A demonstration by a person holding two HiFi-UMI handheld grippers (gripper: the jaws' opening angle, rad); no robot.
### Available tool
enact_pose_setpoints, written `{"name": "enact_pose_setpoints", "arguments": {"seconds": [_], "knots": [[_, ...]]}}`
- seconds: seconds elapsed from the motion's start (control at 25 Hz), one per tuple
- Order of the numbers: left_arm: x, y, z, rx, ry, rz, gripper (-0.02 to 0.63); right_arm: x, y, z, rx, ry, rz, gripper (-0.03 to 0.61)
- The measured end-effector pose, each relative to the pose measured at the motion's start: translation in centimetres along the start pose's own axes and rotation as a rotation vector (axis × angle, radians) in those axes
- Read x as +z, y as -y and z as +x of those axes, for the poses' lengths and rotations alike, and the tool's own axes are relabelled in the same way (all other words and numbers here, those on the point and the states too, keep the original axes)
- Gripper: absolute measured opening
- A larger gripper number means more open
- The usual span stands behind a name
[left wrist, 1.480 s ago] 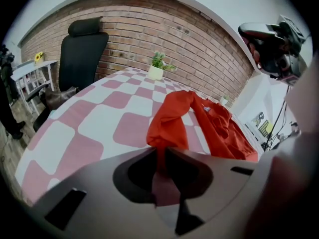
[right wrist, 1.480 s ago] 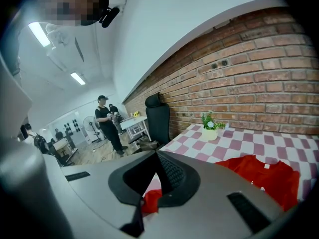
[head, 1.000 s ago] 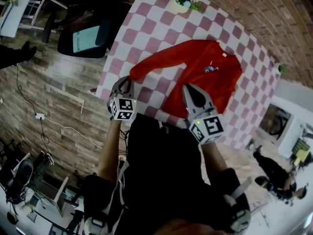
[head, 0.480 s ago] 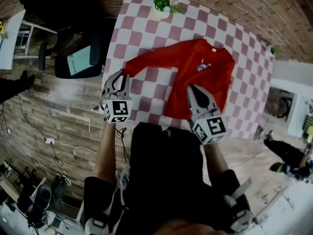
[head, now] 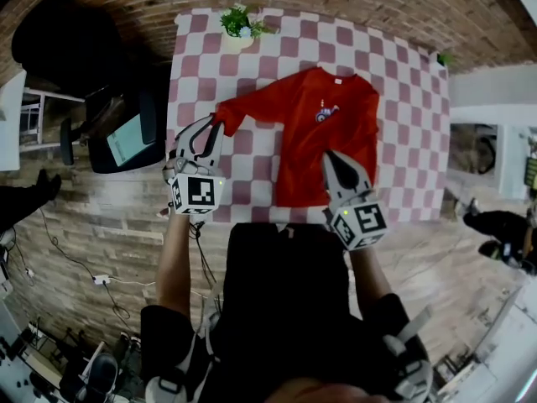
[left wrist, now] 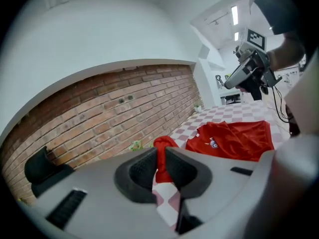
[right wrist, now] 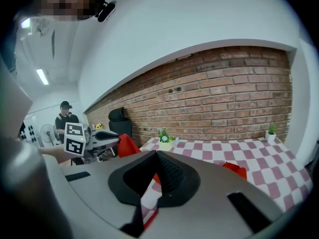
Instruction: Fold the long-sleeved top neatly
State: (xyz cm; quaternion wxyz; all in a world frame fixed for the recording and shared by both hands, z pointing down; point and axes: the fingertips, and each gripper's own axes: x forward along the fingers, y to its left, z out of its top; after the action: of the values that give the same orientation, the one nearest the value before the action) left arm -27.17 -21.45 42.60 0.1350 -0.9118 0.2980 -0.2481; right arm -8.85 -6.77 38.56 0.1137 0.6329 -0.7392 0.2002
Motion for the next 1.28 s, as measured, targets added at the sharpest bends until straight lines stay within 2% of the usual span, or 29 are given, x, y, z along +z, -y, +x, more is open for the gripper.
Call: {"name": "enact_pose_setpoints", "arguments": {"seconds": [0.4, 0.6, 0.96, 1.28], "knots": [[7.6, 3.4, 3.6, -0.114, 0.079, 0.196, 0.051, -0.1, 5.8, -3.8, -0.083, 0.031, 0.039, 0.008], [11.1, 6.2, 5.8, -0.181, 0.111, 0.256, 0.051, -0.3, 8.7, -5.8, -0.12, 0.053, 0.064, 0.008], [16.0, 14.8, 9.9, -0.337, 0.171, 0.331, 0.051, -2.3, 13.9, -9.9, -0.197, 0.058, 0.122, 0.008], [17.8, 24.9, 12.6, -0.512, 0.2, 0.388, 0.051, -5.2, 17.5, -13.3, -0.257, 0.04, 0.176, 0.008]]}}
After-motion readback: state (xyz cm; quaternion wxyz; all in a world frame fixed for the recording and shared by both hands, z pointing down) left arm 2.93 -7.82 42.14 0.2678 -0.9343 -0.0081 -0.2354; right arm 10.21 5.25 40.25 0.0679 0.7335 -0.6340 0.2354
